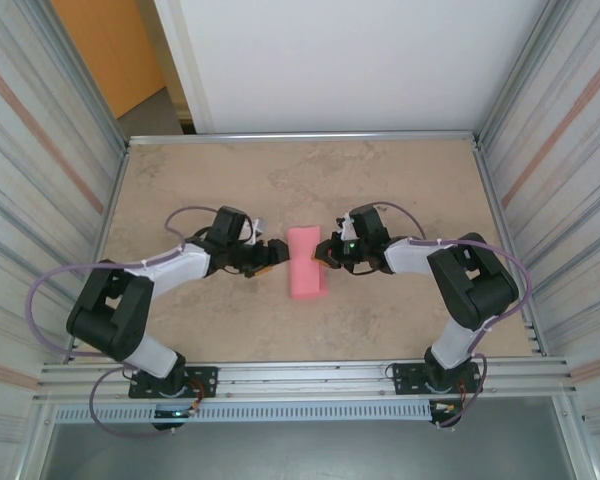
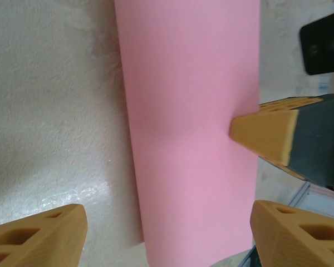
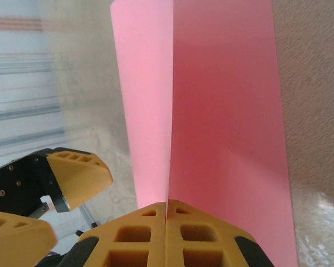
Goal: Fold a paper plane with a square sheet of paper (pick it up from the middle)
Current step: First fold in half a square sheet of paper at the center of the table.
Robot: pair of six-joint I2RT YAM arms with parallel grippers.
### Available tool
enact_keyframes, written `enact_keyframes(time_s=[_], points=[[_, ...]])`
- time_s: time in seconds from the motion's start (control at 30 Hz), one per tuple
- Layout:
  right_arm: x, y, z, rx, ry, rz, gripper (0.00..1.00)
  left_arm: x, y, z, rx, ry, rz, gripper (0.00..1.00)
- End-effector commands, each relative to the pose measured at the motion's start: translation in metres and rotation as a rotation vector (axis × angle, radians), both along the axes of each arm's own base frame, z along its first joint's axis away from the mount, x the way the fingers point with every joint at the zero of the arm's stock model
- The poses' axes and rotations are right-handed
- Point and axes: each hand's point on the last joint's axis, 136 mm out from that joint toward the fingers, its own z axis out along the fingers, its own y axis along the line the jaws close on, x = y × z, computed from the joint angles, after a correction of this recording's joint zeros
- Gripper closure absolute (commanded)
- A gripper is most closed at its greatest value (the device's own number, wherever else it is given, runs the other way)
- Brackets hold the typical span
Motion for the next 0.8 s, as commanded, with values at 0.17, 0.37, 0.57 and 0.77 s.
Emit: enact_keyframes(time_s=[0.17,0.37,0.57,0.77], points=[[0.012,0.01,-0.006,-0.011,-0.023,0.071,0.98,0.008,-0.023,-0.011,0.054,0.013,-0.053,0.29],[0.019,0.021,-0.007,0.023,-0.015,0.126,0.97,0.022,-0.016,-0.027,0.133,0.035,0.02,0.39],[0.025,0.018,-0.016,0.032,0.021,0.122,0.96,0.031,-0.019,-0.035,0.151,0.063,0.049,0.44],[0.026,0.017,-0.02,0.043,0.04,0.124,0.95,0.039,-0.023,-0.04,0.156,0.085,0.061,0.48]])
